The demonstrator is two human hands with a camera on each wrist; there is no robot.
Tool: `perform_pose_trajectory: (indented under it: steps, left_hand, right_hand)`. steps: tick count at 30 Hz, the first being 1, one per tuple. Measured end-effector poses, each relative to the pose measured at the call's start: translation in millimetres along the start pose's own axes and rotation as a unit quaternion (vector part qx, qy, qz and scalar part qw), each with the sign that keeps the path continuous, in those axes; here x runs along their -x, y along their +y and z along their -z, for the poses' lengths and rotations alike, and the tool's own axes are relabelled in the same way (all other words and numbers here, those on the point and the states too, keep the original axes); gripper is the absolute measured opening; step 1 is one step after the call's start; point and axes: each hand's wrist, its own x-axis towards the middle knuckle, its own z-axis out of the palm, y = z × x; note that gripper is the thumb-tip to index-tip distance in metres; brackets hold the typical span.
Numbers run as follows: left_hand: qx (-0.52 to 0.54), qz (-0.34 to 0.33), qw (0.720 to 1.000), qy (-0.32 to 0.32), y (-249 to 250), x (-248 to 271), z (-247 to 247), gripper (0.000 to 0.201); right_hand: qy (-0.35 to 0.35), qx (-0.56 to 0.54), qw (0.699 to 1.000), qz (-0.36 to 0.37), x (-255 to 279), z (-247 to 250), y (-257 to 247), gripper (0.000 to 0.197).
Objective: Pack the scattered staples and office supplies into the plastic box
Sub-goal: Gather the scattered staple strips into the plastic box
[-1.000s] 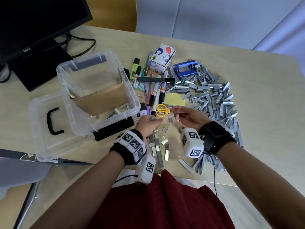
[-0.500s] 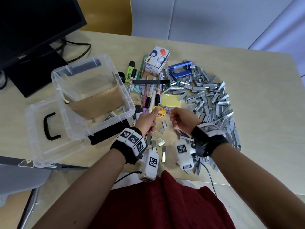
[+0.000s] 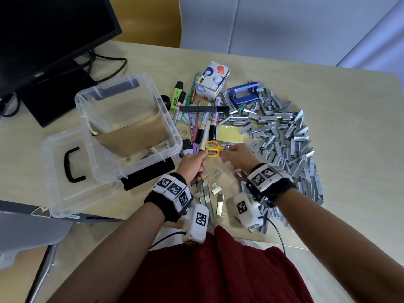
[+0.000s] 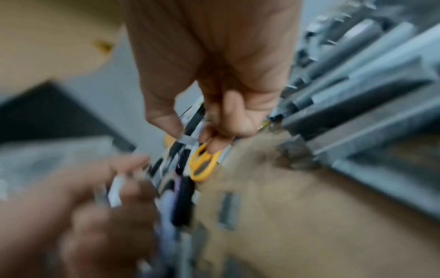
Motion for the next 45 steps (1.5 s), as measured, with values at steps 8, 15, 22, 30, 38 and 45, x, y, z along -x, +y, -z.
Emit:
perform_pose_trajectory:
  steps: [8, 15, 22, 30, 38, 45]
  left_hand:
    - [-0.057, -0.055, 0.996, -0.028, -8.3, 1.8, 2.8, 0.039]
    - [-0.267, -0.110, 0.956, 0.050, -14.3, 8.6, 6.6, 0.047]
    - [-0.445, -0.162, 0.876, 0.090, -15.7, 8.8, 8.0, 0.024]
    - [-0.499, -0.158, 0.848, 0.075, -14.8, 10.8, 4.5, 0.024]
    - [-0.611, -0.113, 0.781, 0.070, -9.6, 19.5, -6.2, 0.033]
    - [-0.674, -0.125, 0.726, 0.048, -4.7, 21.1, -12.7, 0.022]
  right_hand:
    - [-0.075, -0.337, 0.938, -0.008, 13.8, 19.1, -9.5, 0.021]
    - [-0.060, 0.337, 0.923, 0.177, 11.4, -3.4, 4.1, 0.010]
    - [-0.090, 0.437, 0.870, 0.211, 10.1, -11.8, 9.9, 0.013]
    - [-0.144, -0.215, 0.966, 0.020, 15.4, 10.9, 1.5, 0.022]
    - [-0.181, -0.378, 0.908, -0.012, 21.0, 23.0, -2.2, 0.014]
    - [0.003, -0.018, 0.999, 0.036, 14.3, 29.4, 0.3, 0.043]
